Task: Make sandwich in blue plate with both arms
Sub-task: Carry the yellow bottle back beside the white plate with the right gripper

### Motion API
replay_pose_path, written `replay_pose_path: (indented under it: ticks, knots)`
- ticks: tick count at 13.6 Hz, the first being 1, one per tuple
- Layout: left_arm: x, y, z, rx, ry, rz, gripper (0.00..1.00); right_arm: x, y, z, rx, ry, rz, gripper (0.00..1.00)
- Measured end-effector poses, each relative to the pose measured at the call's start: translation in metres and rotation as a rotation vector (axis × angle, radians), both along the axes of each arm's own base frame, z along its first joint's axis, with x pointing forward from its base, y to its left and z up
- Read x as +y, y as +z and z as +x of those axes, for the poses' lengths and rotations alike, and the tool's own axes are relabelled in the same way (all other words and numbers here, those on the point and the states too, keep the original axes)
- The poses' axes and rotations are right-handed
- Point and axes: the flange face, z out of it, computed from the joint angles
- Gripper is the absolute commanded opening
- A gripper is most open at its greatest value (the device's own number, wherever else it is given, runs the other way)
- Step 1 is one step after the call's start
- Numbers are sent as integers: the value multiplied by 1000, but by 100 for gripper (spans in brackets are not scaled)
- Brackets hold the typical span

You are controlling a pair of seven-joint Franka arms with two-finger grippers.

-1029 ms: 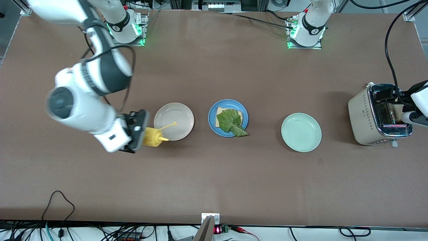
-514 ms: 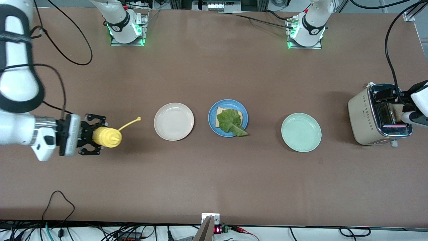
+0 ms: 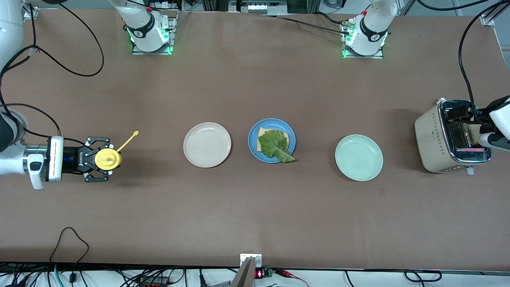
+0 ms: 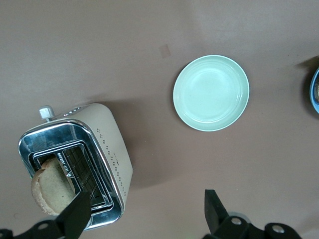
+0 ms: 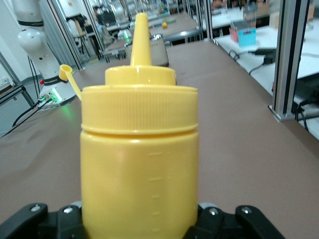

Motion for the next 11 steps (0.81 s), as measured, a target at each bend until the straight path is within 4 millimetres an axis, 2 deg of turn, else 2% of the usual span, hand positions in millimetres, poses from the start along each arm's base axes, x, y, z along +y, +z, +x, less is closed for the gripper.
replay_pose_path:
  ticks: [3, 5, 7, 9, 11]
  knots:
    - [0, 0, 0, 0, 0, 0, 100, -19, -68, -8, -70, -7, 124, 34]
    - [0, 0, 0, 0, 0, 0, 100, -26, -115, -17, -101, -9, 180, 34]
    - [0, 0, 0, 0, 0, 0, 100, -31, -153, -29, -118, -5, 226, 34]
    - [0, 0, 0, 0, 0, 0, 100, -38, -178, -38, -130, -11, 255, 34]
    - [0, 0, 0, 0, 0, 0, 100, -46, -188, -43, -135, -23, 266, 37]
